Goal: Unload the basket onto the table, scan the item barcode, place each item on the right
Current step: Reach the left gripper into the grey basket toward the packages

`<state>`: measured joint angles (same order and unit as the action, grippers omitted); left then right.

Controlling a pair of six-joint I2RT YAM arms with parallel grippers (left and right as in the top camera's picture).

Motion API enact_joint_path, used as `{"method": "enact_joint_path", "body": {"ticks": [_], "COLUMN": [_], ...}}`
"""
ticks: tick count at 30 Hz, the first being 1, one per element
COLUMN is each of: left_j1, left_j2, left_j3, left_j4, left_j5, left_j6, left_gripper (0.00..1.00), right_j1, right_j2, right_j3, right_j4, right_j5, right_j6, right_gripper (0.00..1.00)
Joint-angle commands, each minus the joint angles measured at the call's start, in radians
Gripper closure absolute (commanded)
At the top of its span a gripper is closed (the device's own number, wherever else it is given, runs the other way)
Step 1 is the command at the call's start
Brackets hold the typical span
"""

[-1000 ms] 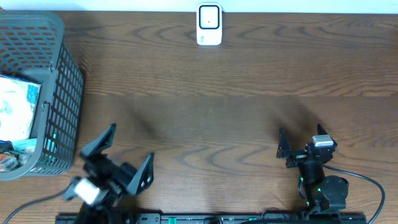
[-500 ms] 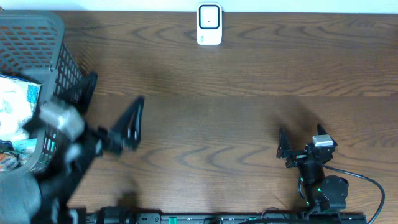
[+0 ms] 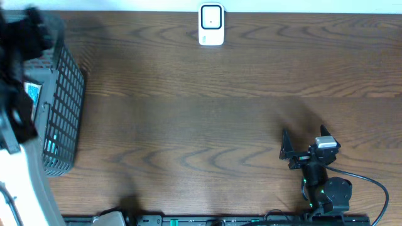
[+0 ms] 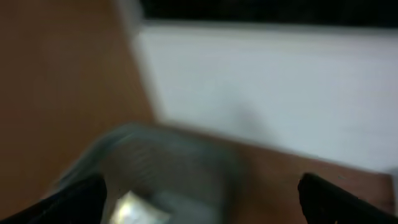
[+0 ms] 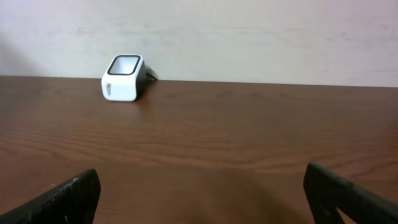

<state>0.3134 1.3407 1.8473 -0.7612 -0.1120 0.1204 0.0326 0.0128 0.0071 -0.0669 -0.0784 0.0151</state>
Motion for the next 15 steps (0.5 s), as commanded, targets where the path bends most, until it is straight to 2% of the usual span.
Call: {"method": "enact_joint_path", "body": {"ticks": [1,6,8,15], "left_j1": [0.129,0.236,0.244,0.245], "left_j2": [0.075,0.172,0.188,0.229], "left_j3": [0.015,0.000,-0.005,-0.012], "left_j4": [-0.063,-0.116,-0.133,-0.145], "left_j5": [-0.117,-0.042,0.019,0.014], "left_j6": [-0.036,-0.059,-0.058,-0.058], "left_gripper": [0.02,0.02,0.02,0.02], "right_j1": [0.008,0.008,0.008,0.008], "right_j2": [-0.004,-0.004,-0.004,-0.004], "right_j3": [-0.001,-0.001,-0.001,-0.001], "right_j4": [-0.004,-0.004,-0.004,-0.004], "right_j5": [-0.006,-0.006,-0.006,-0.006], "right_j6": [0.006,0.006,0.006,0.006], "right_gripper": [0.01,0.01,0.01,0.01]}}
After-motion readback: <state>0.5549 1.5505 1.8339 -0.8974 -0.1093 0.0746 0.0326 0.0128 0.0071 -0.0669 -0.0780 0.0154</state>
